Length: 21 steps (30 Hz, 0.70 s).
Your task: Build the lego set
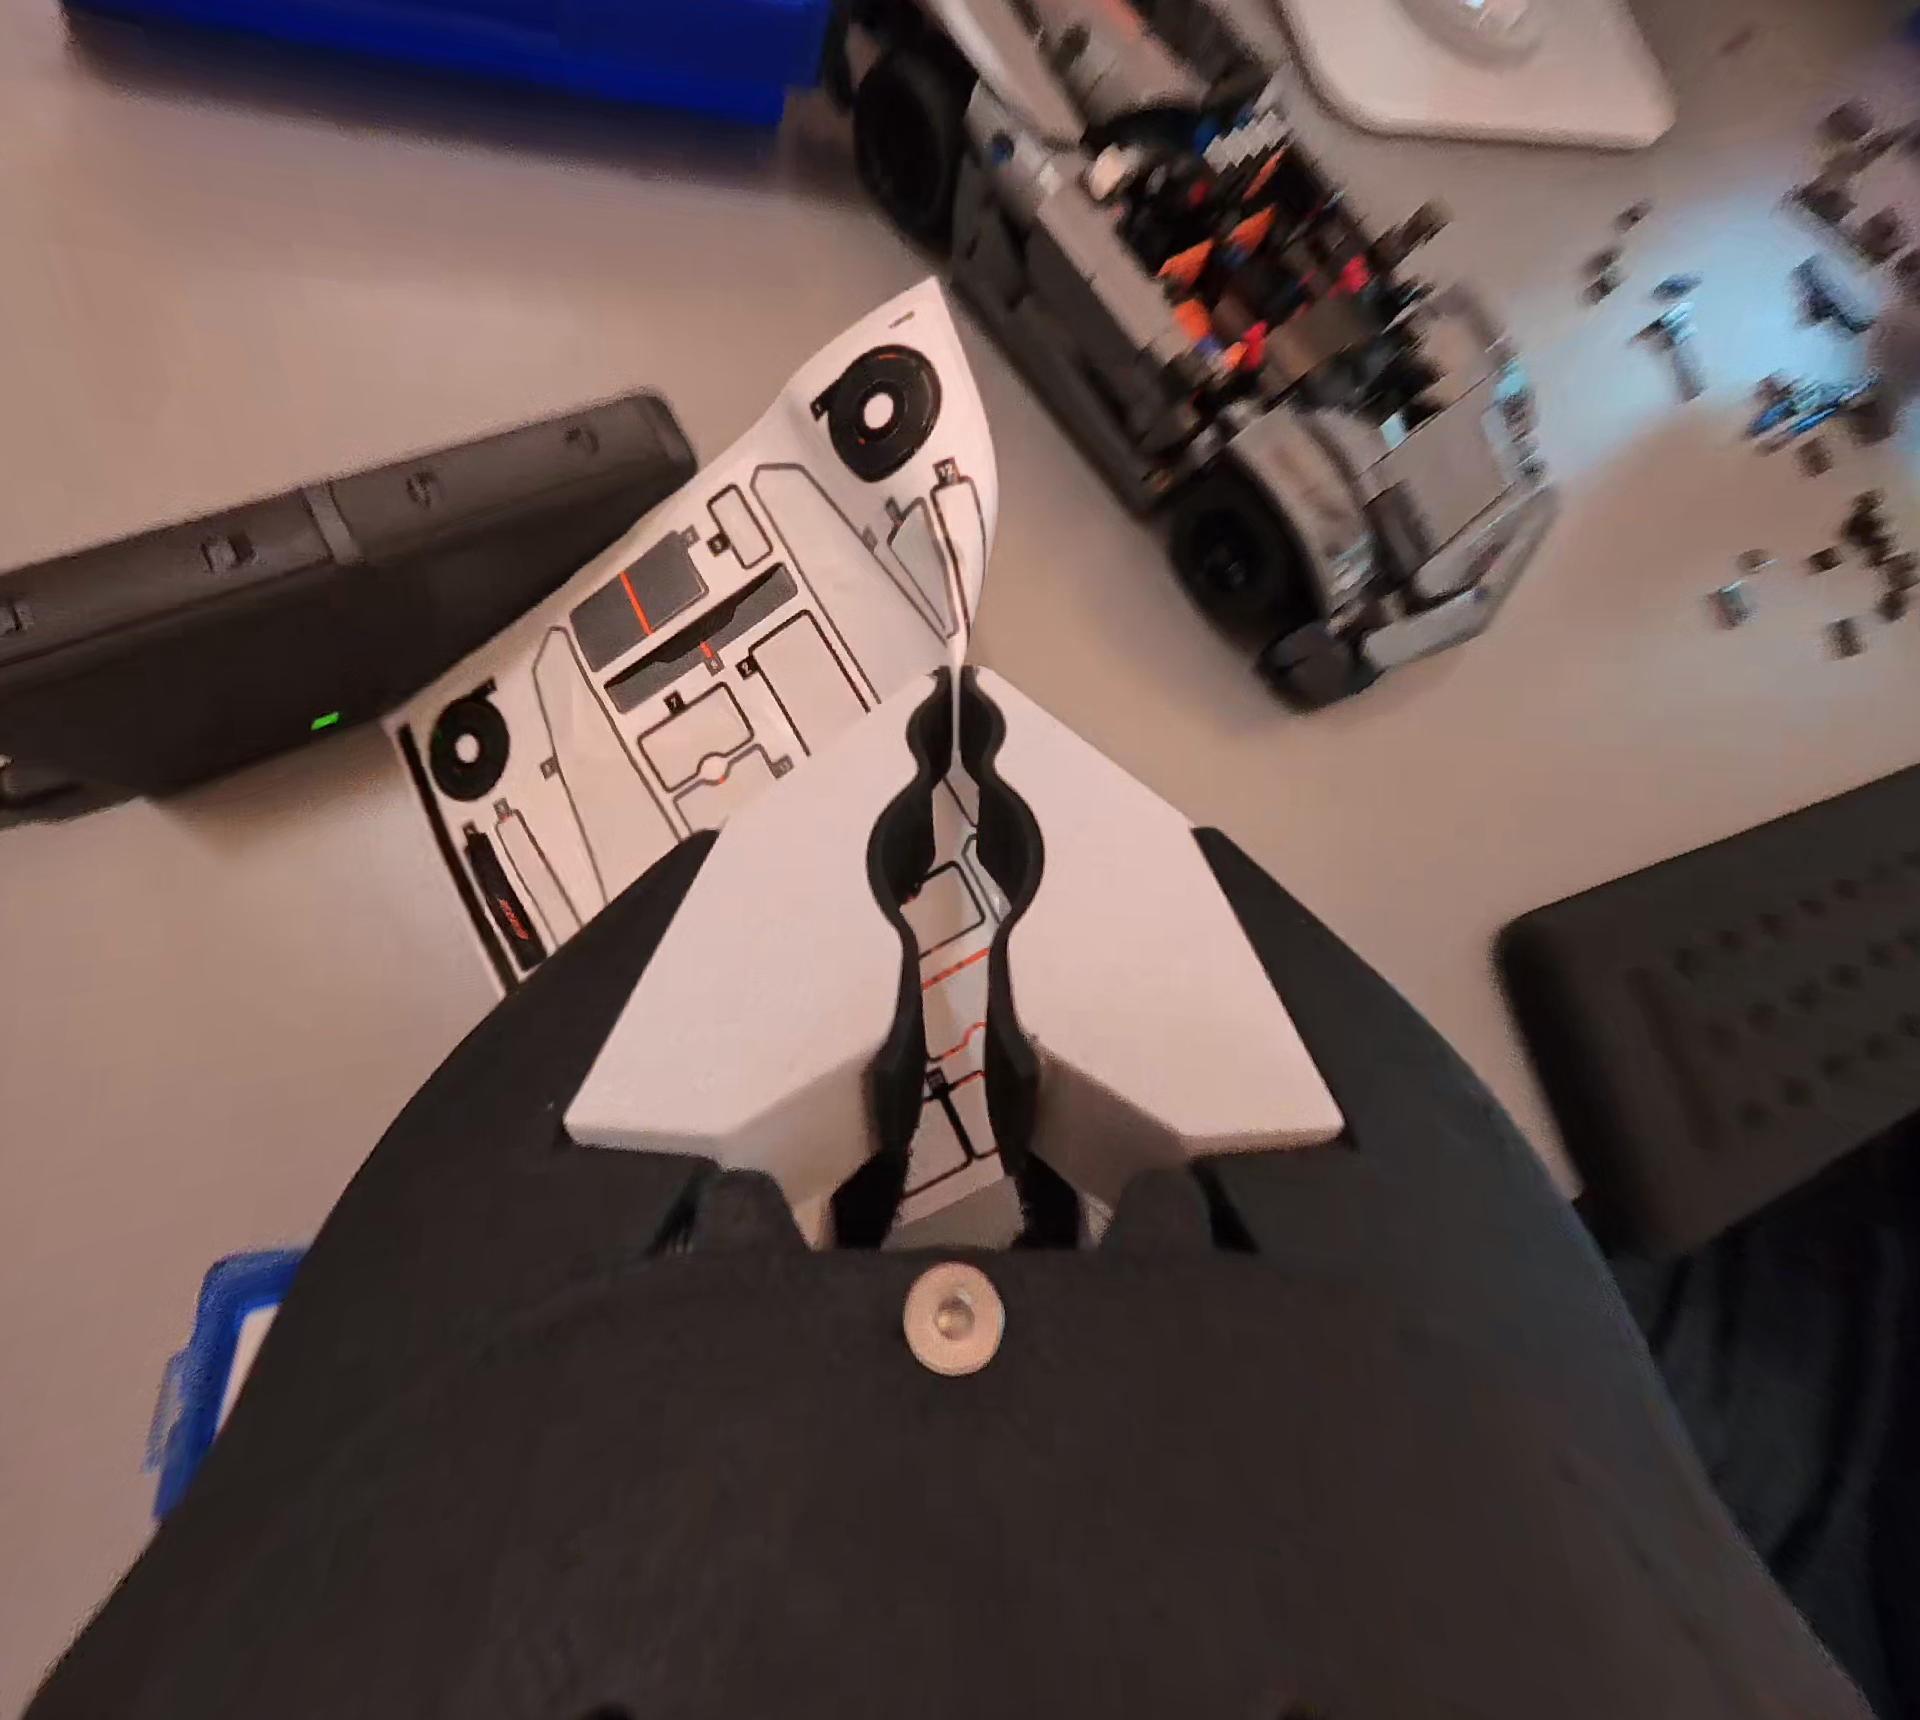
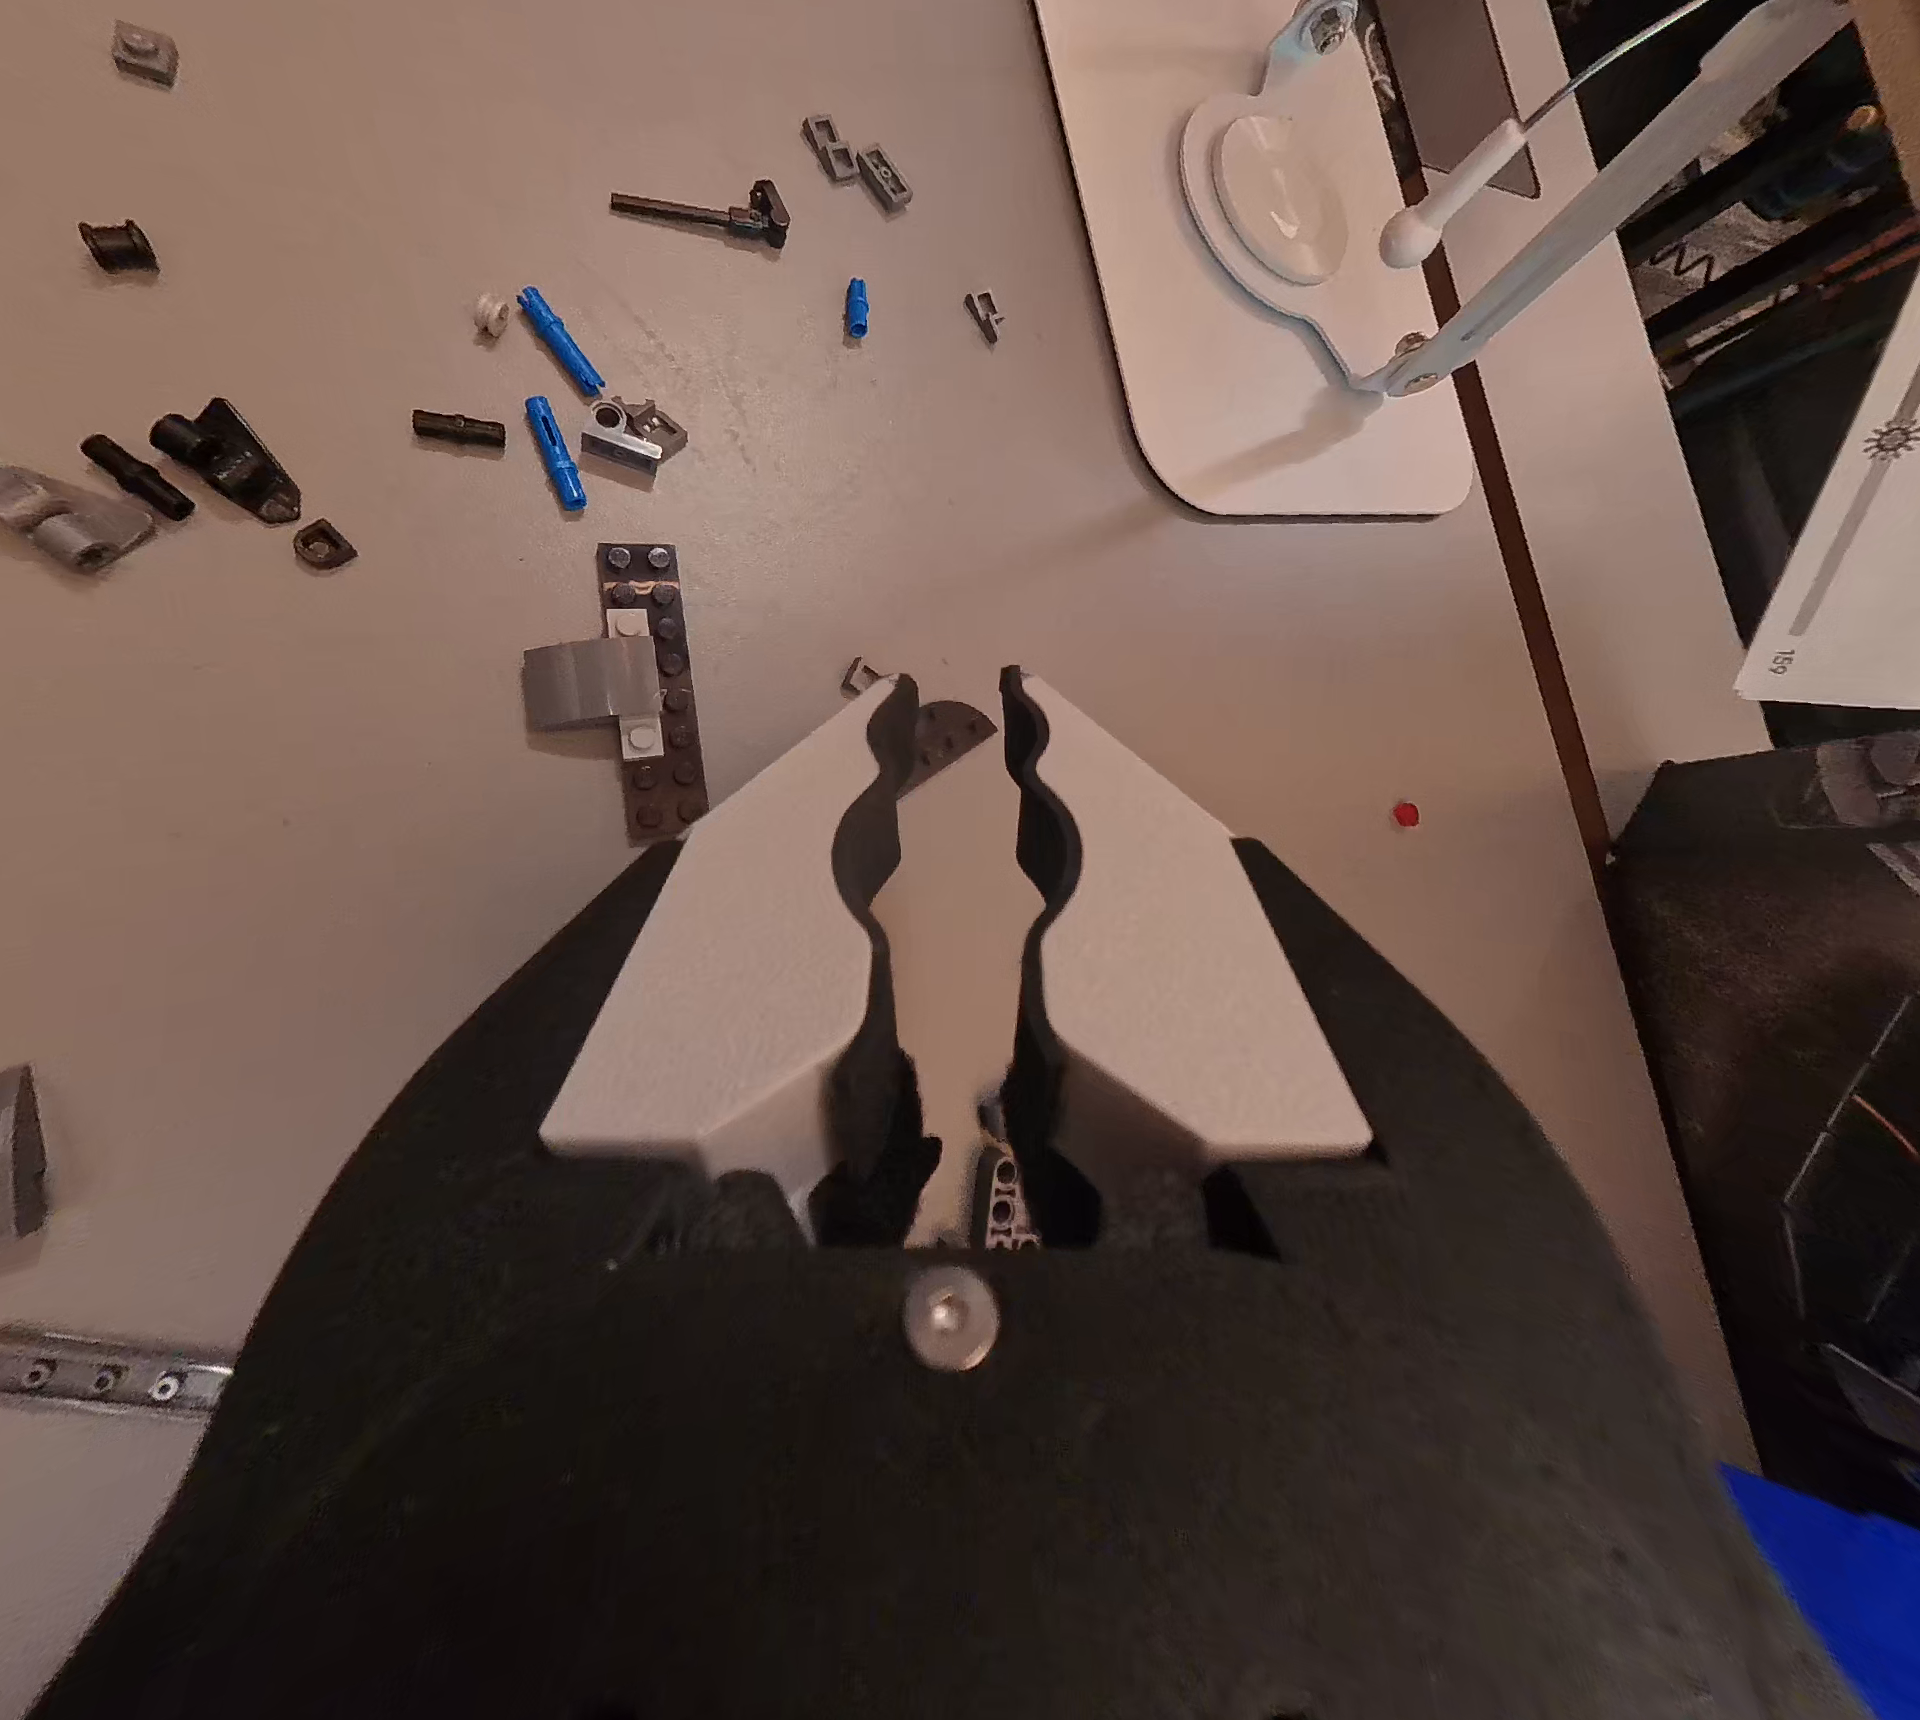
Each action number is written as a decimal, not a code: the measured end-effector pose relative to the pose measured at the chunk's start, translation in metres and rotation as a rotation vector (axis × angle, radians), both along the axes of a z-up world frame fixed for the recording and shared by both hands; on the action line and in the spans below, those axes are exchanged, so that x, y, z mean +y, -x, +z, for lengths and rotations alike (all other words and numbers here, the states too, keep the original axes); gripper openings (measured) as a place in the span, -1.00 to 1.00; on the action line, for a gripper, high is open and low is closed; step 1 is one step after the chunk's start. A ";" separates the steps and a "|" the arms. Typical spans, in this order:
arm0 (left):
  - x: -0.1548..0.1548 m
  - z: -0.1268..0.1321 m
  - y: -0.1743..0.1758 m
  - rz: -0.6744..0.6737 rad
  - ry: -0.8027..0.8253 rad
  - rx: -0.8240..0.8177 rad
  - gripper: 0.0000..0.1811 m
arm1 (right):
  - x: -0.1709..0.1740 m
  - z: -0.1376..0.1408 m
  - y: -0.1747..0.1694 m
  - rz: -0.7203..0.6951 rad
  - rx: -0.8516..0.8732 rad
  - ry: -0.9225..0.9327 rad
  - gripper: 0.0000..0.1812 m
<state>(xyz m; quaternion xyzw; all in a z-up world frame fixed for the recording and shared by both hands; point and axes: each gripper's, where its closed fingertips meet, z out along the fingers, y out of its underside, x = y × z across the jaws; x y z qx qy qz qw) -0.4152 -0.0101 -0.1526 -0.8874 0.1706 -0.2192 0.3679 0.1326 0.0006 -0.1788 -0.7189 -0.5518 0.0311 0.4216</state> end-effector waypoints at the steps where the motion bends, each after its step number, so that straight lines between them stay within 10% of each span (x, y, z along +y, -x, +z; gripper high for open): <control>1: 0.001 0.009 -0.004 -0.001 -0.033 -0.034 -1.00 | 0.000 0.001 0.000 -0.002 0.006 0.003 -0.83; 11: 0.002 0.115 -0.097 -0.131 -0.650 0.378 -1.00 | -0.003 0.034 0.016 -0.033 0.217 0.041 -0.76; 21: -0.013 0.116 -0.305 -0.511 -1.042 0.868 -1.00 | -0.051 0.097 0.092 0.174 0.716 0.303 -0.58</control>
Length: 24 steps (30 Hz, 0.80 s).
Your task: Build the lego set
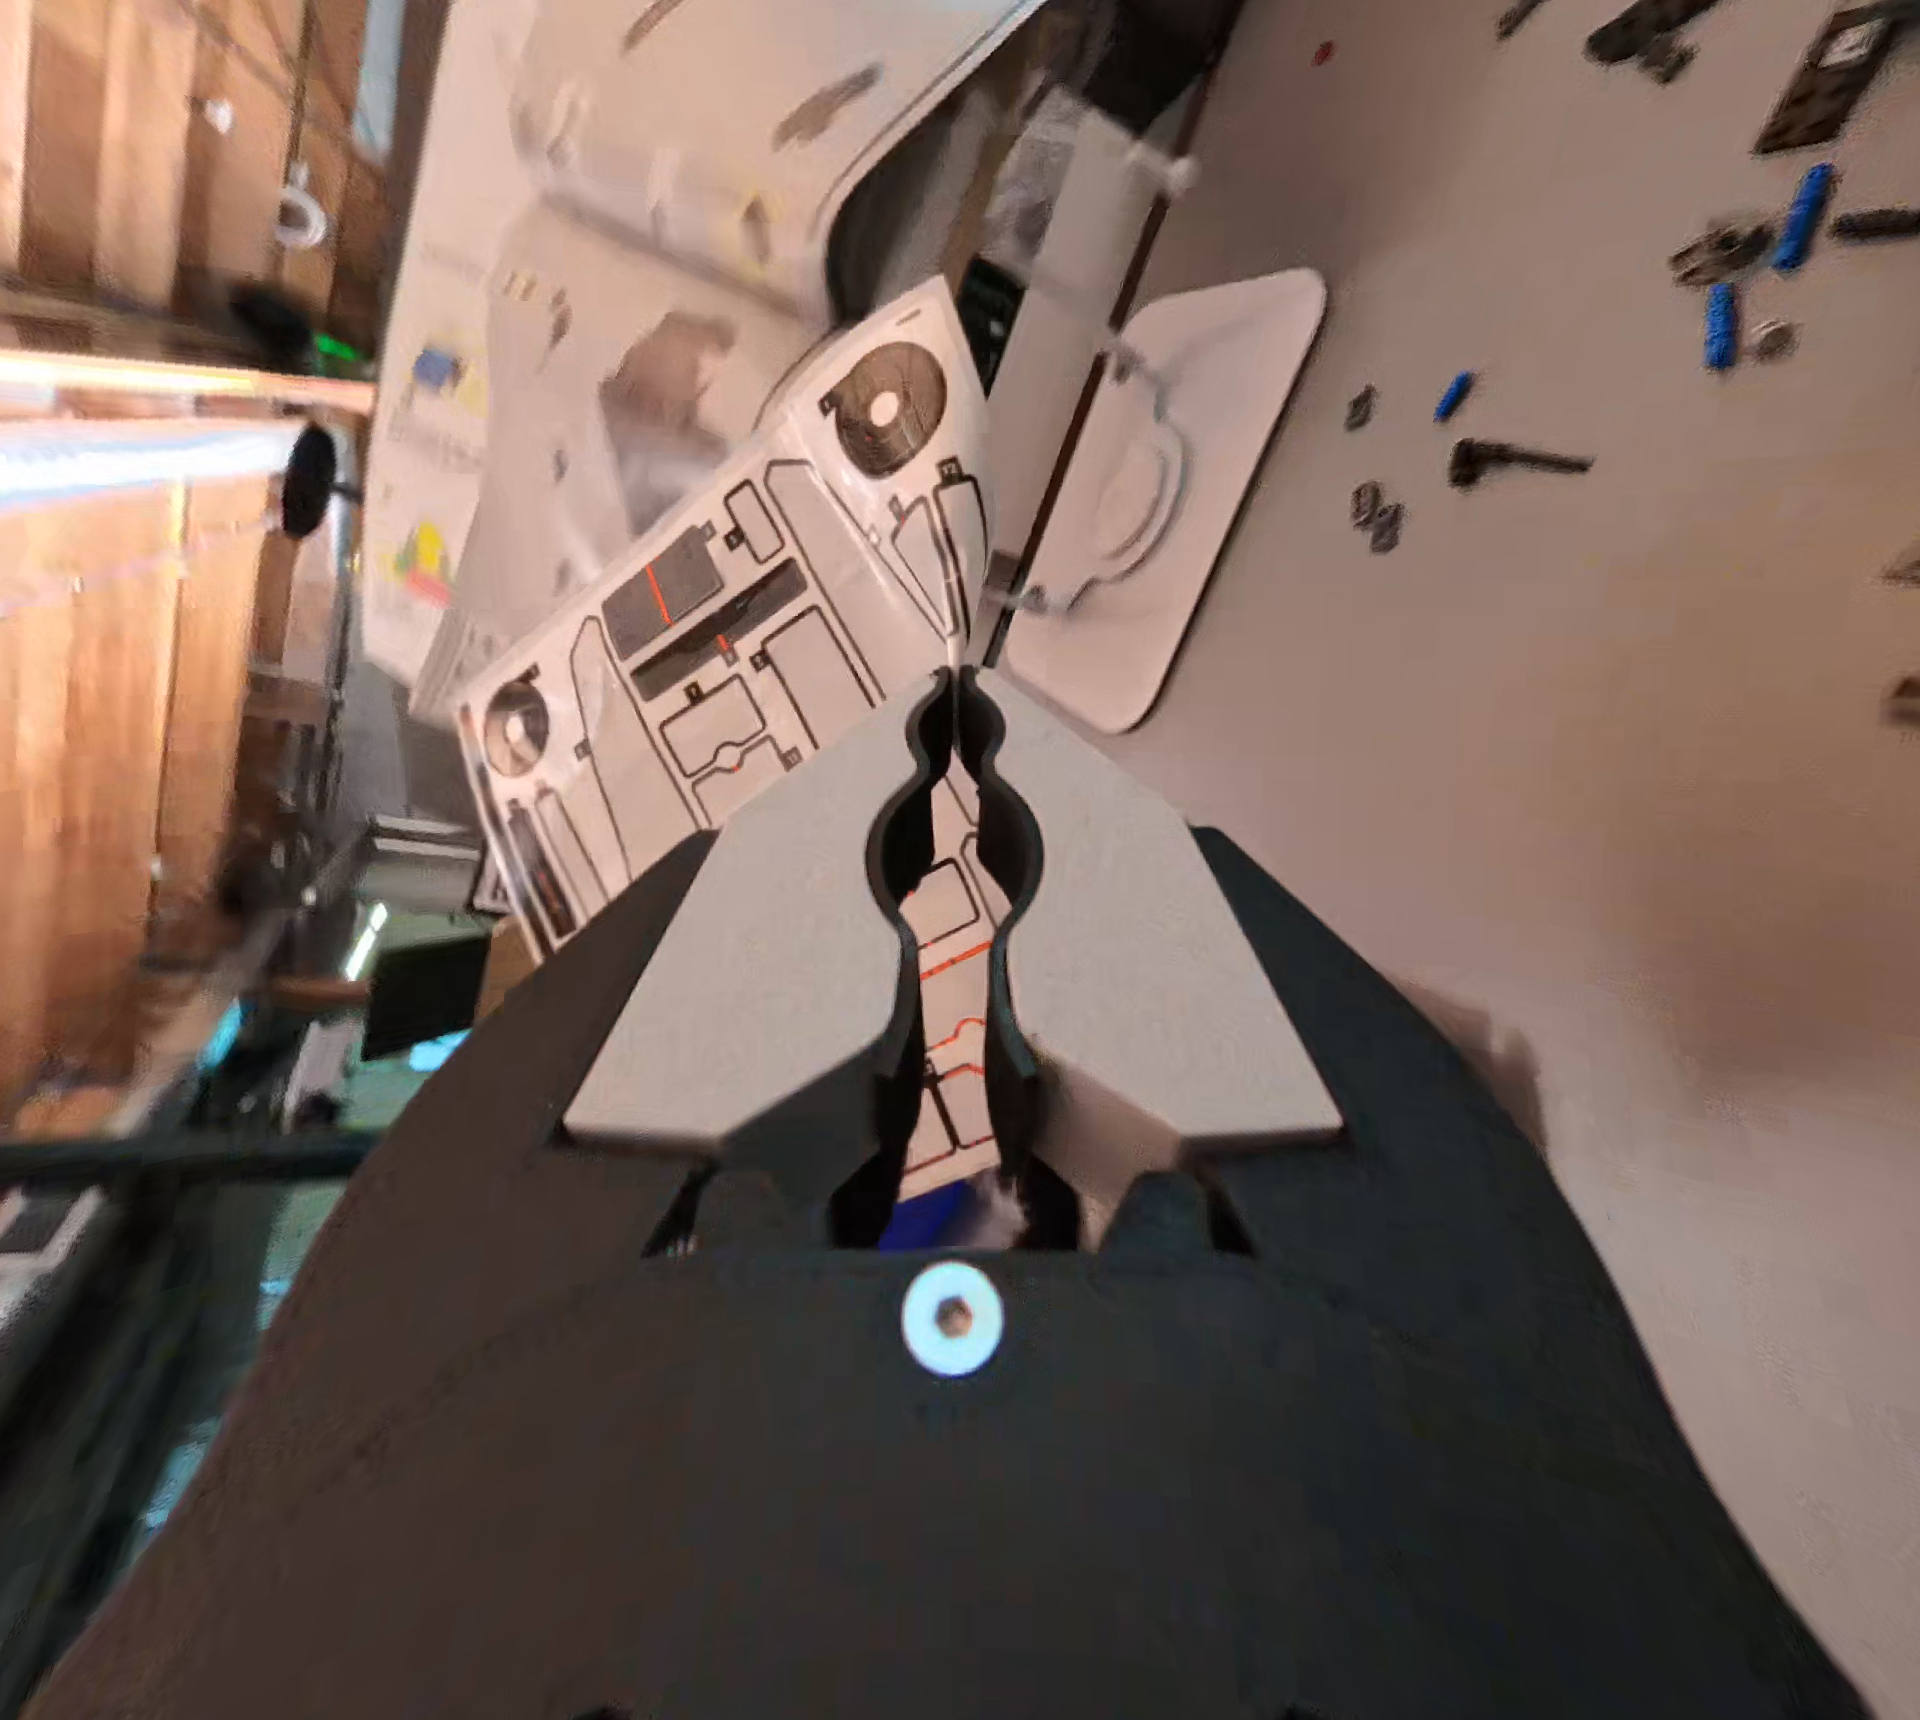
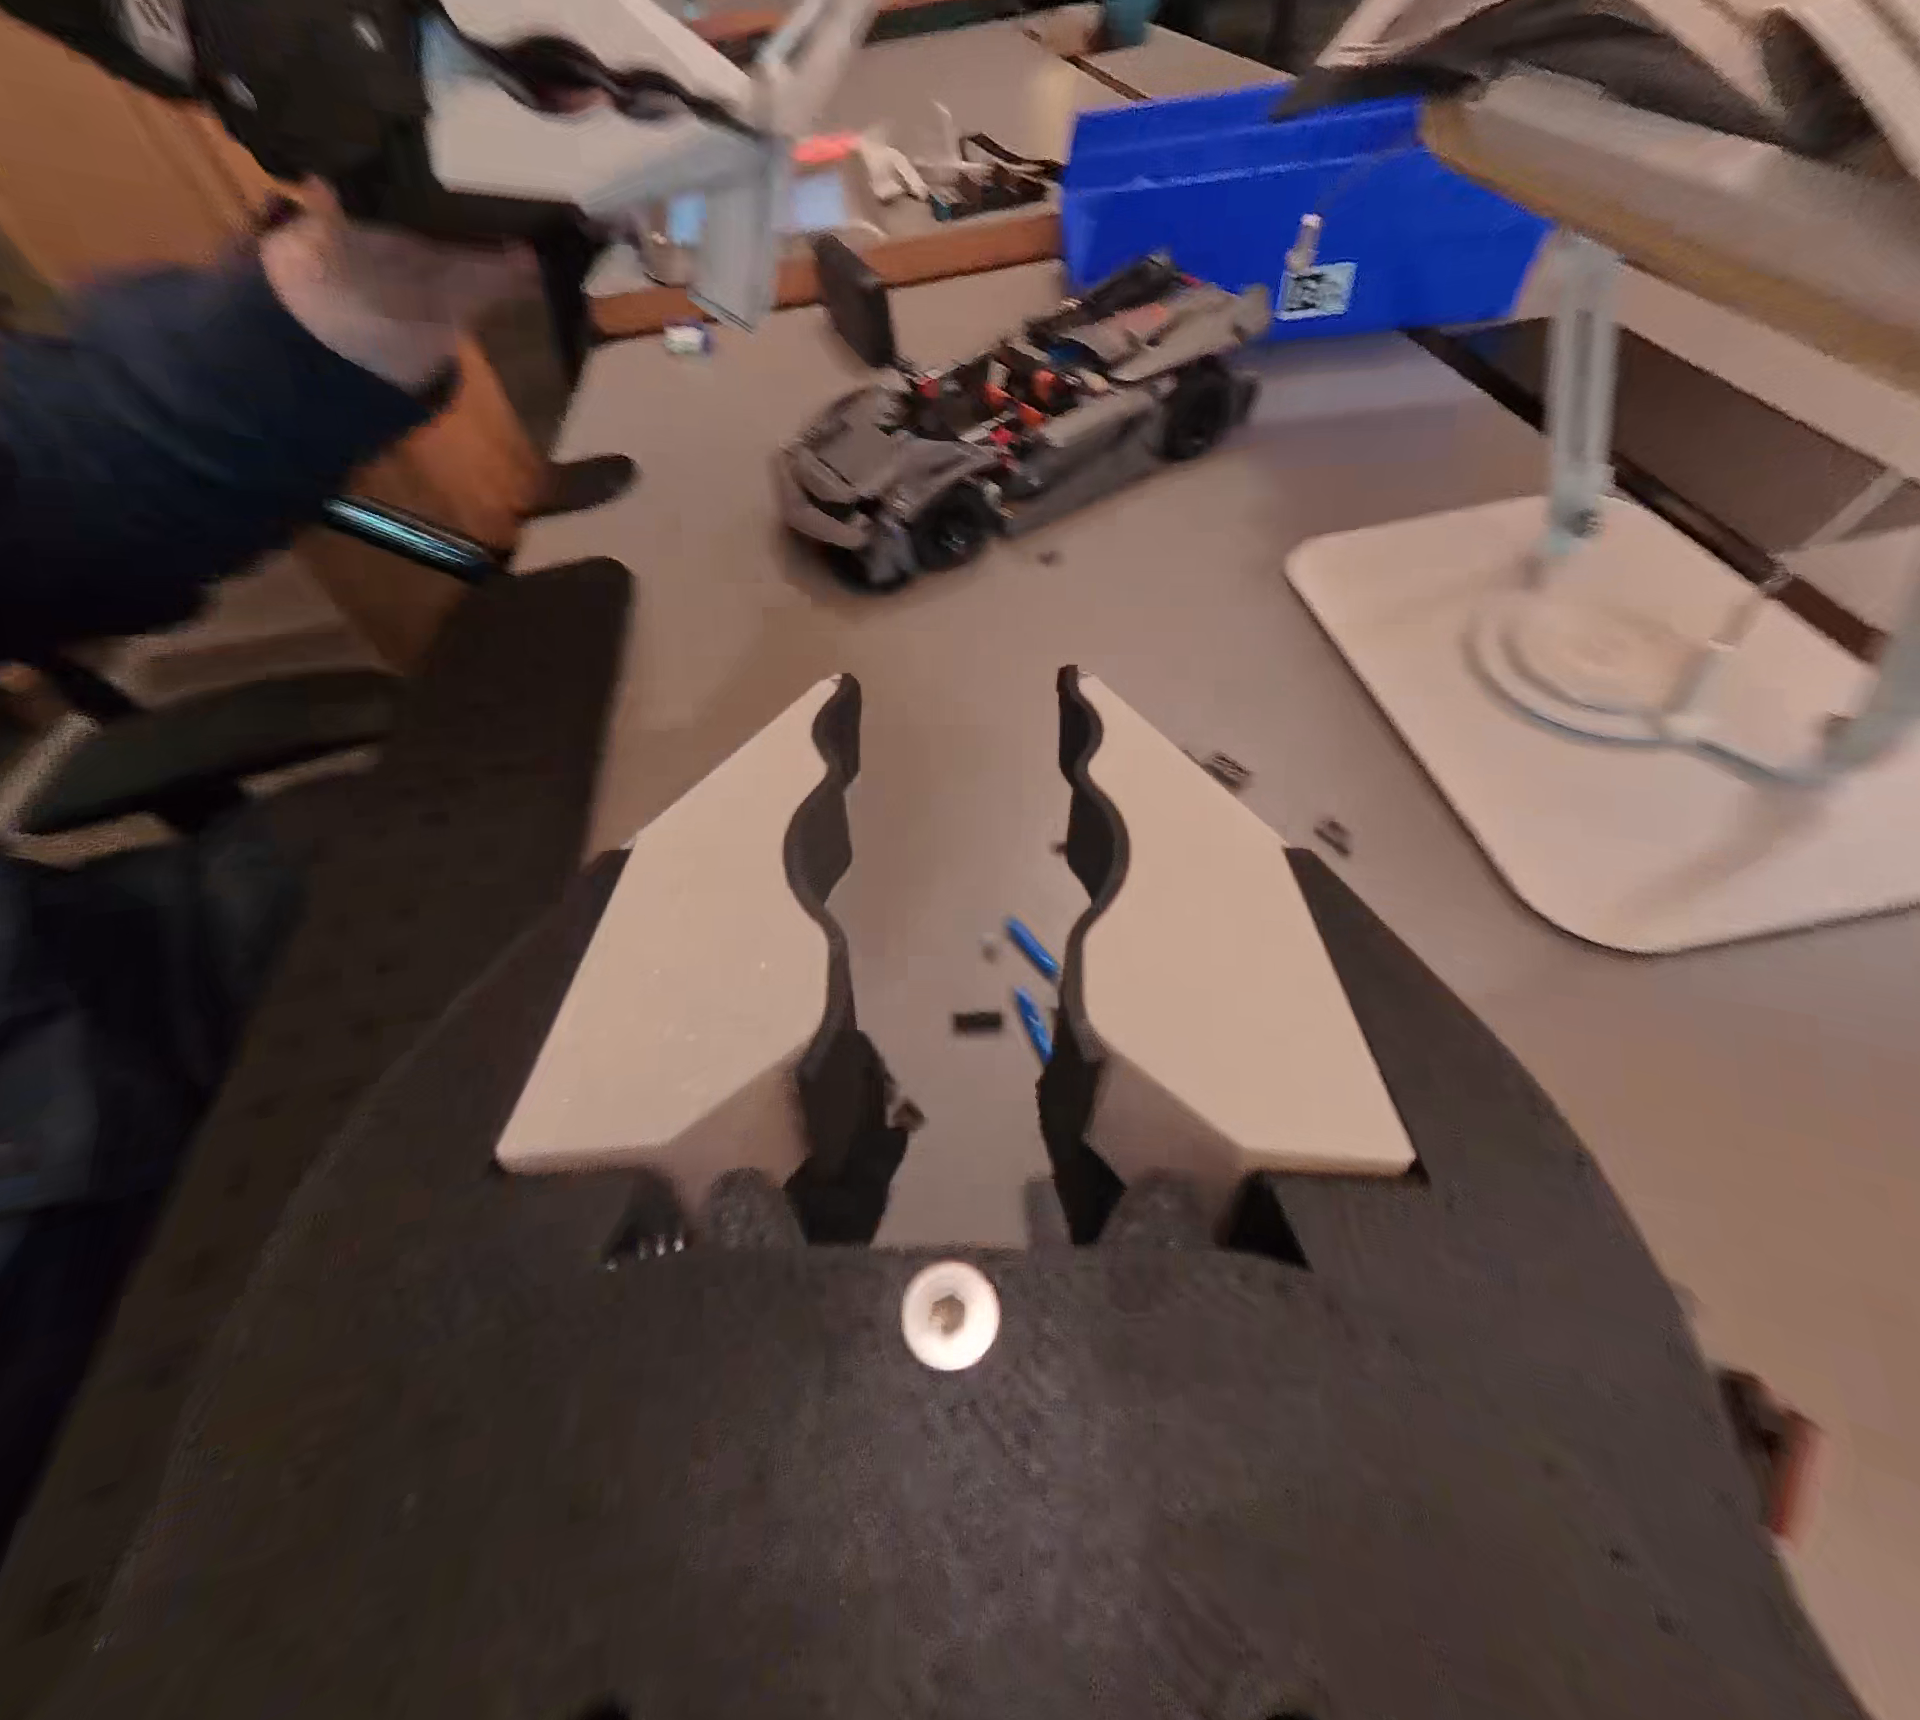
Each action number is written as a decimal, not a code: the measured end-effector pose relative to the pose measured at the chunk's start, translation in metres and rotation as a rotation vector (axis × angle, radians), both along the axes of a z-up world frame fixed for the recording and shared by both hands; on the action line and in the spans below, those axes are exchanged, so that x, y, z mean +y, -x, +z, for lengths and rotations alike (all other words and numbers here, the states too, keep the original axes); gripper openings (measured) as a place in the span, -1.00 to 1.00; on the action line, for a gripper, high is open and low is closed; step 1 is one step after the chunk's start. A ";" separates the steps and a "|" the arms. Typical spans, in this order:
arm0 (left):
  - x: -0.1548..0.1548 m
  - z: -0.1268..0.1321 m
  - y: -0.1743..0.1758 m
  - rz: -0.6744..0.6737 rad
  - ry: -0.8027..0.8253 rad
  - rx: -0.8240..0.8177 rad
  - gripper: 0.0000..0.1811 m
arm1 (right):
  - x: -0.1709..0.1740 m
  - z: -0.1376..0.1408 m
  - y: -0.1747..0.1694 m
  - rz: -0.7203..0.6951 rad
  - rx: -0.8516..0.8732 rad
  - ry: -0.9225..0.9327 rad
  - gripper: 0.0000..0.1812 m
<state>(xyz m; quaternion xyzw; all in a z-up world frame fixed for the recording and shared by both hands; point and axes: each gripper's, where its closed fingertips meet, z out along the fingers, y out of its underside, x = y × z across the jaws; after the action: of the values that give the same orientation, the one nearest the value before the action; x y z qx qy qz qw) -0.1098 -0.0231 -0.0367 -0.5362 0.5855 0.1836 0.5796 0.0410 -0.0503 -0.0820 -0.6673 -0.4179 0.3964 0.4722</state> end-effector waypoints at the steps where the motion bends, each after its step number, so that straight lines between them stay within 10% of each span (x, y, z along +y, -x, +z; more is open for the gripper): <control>1: 0.000 -0.004 -0.018 -0.020 -0.025 0.038 -1.00 | -0.003 0.003 0.002 0.019 0.030 0.017 -0.56; 13: -0.022 -0.041 -0.171 -0.282 -0.251 0.237 -1.00 | 0.001 0.036 -0.039 0.110 0.394 0.213 -0.63; 24: -0.025 -0.031 -0.182 -0.368 -0.208 -0.035 -0.59 | 0.018 0.035 -0.063 0.011 0.411 0.200 -1.00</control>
<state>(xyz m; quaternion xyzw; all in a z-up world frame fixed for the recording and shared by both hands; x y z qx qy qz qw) 0.0722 -0.0484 -0.0678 -0.3606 0.6410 0.1249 0.6659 0.1038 -0.0320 -0.0473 -0.6137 -0.2752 0.5661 0.4767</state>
